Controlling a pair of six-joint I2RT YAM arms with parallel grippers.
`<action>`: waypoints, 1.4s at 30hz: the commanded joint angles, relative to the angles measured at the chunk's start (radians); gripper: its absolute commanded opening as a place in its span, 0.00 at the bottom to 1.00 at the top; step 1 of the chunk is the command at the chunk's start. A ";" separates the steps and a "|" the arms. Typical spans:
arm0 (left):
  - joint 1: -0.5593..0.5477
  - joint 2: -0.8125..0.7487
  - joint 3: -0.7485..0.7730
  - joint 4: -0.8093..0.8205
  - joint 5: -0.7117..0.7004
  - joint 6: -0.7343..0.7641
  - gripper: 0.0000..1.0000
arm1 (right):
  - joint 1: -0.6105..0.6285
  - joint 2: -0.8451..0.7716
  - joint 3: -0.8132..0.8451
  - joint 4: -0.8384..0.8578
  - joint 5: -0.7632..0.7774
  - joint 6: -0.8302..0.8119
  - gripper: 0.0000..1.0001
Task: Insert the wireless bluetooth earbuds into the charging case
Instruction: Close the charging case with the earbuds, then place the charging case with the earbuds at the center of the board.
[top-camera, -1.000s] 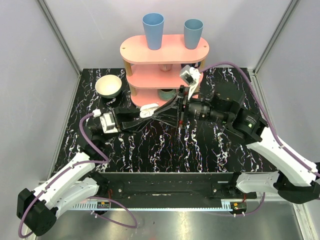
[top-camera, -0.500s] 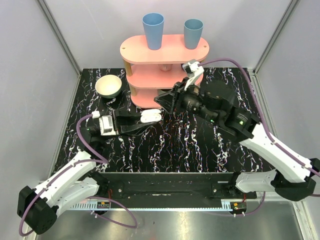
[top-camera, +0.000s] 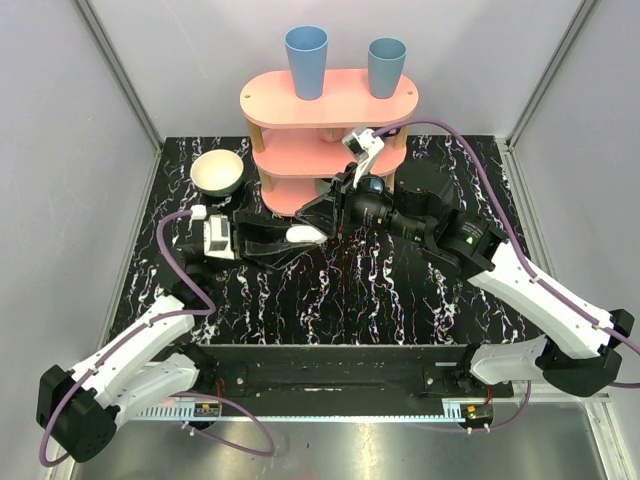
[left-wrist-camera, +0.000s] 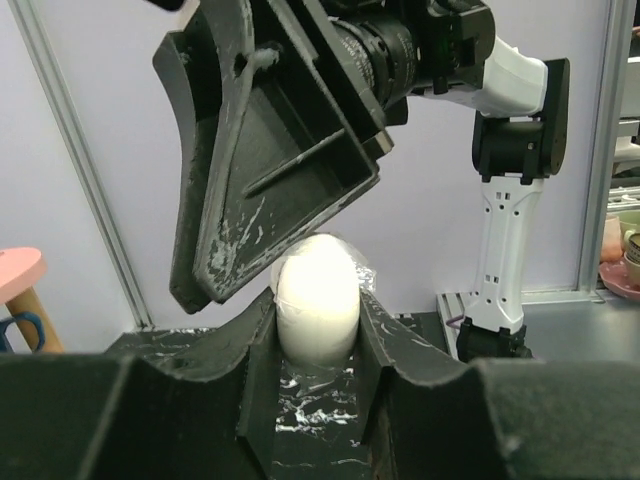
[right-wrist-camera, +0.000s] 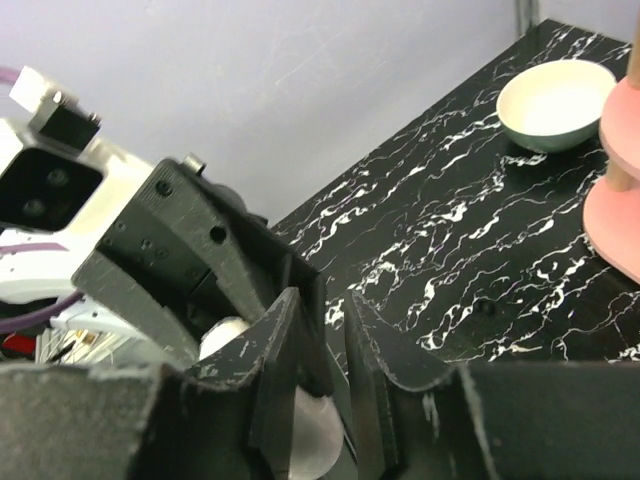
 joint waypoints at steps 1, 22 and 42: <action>-0.003 0.005 0.056 -0.010 -0.063 -0.040 0.00 | 0.007 -0.012 0.015 -0.027 -0.090 -0.004 0.31; -0.003 -0.021 0.099 -0.437 -0.251 0.109 0.00 | 0.010 -0.155 -0.128 -0.068 0.626 0.135 0.76; 0.005 0.342 0.107 -0.477 -0.275 -0.322 0.00 | -0.022 -0.268 -0.249 -0.111 0.677 0.225 0.85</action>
